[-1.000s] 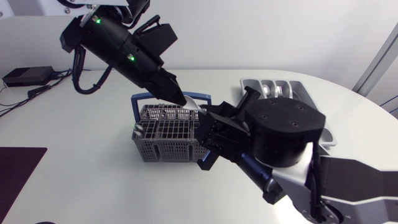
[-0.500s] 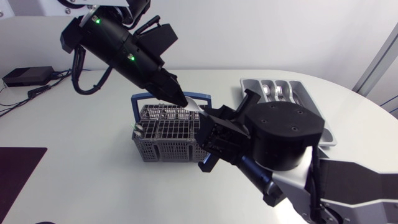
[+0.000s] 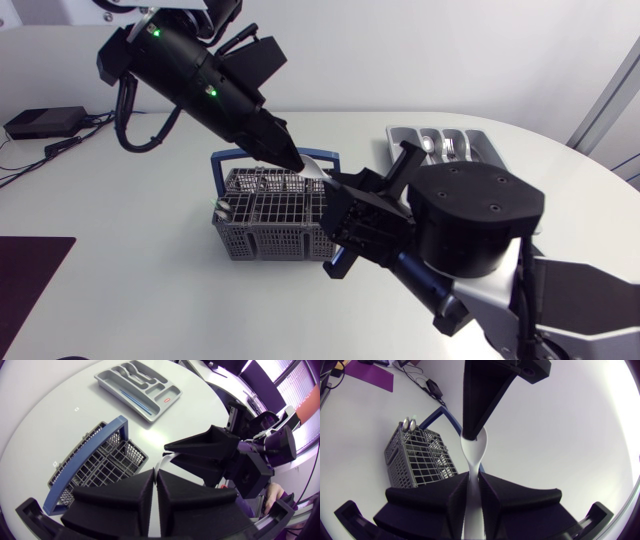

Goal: Unload the cutlery basket into the drawer organizer.

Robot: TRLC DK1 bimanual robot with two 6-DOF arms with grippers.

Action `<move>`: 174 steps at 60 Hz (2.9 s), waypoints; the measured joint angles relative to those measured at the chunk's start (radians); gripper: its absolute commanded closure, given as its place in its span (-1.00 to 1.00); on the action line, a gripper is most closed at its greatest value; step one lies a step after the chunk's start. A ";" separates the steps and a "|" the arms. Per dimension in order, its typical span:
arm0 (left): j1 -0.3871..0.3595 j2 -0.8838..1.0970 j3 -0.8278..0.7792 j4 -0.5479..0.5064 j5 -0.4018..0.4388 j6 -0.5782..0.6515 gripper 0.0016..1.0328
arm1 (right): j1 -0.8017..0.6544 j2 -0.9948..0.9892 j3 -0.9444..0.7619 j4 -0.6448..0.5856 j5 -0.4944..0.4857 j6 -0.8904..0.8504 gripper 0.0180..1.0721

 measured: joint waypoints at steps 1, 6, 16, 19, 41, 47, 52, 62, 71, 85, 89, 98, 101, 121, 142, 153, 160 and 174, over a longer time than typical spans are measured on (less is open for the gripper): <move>0.000 0.000 0.000 0.000 0.000 0.000 0.86 | 0.000 -0.002 -0.001 0.000 0.000 0.000 0.60; 0.000 -0.001 0.000 0.000 0.003 0.000 0.86 | 0.000 -0.006 -0.001 -0.002 -0.001 0.000 0.60; -0.005 -0.002 0.000 0.000 0.003 -0.003 0.86 | 0.001 -0.019 -0.006 -0.011 -0.001 0.000 0.55; -0.006 -0.002 0.000 0.000 0.002 -0.004 0.86 | 0.001 -0.022 -0.006 -0.012 -0.001 0.000 0.49; -0.021 -0.003 0.000 0.000 -0.002 -0.022 0.86 | 0.004 -0.026 -0.006 -0.031 0.000 0.000 -0.60; -0.021 -0.003 0.000 0.000 -0.002 -0.022 0.86 | 0.003 -0.026 -0.006 -0.031 0.003 0.000 -0.41; -0.021 -0.003 0.000 0.000 -0.002 -0.022 0.86 | 0.003 -0.026 -0.006 -0.031 0.003 0.000 -0.18; -0.019 -0.003 0.000 0.000 -0.002 -0.022 0.86 | 0.003 -0.036 -0.006 -0.034 0.007 0.000 -0.13; -0.012 -0.003 0.000 0.001 -0.002 -0.022 0.86 | 0.004 -0.038 -0.006 -0.041 0.008 0.000 -0.13; -0.008 -0.002 0.000 0.012 -0.013 -0.022 0.86 | 0.004 -0.039 -0.006 -0.049 0.008 0.000 0.11; -0.008 -0.002 0.000 0.012 -0.013 -0.022 0.86 | 0.004 -0.040 -0.006 -0.049 0.008 0.000 0.16; -0.008 -0.001 -0.002 0.016 -0.013 -0.022 0.86 | 0.004 -0.040 -0.006 -0.048 0.008 0.000 0.32; -0.008 0.000 -0.002 0.018 -0.013 -0.022 0.86 | 0.004 -0.040 -0.006 -0.048 0.008 0.000 0.32; -0.016 0.001 -0.027 0.031 -0.016 -0.022 0.86 | 0.003 -0.040 -0.006 -0.049 0.008 0.000 0.47; -0.021 0.001 -0.027 0.037 -0.016 -0.022 0.86 | 0.004 -0.034 -0.006 -0.049 0.008 0.000 0.63; -0.021 0.000 -0.027 0.037 -0.016 -0.022 0.86 | 0.004 -0.031 -0.006 -0.049 0.008 0.000 0.69; -0.023 0.001 -0.027 0.037 -0.016 -0.022 0.86 | 0.004 -0.030 -0.006 -0.051 0.008 0.000 0.70; -0.027 0.000 -0.027 0.037 -0.021 -0.023 0.86 | 0.011 -0.024 -0.006 -0.052 0.019 0.000 0.73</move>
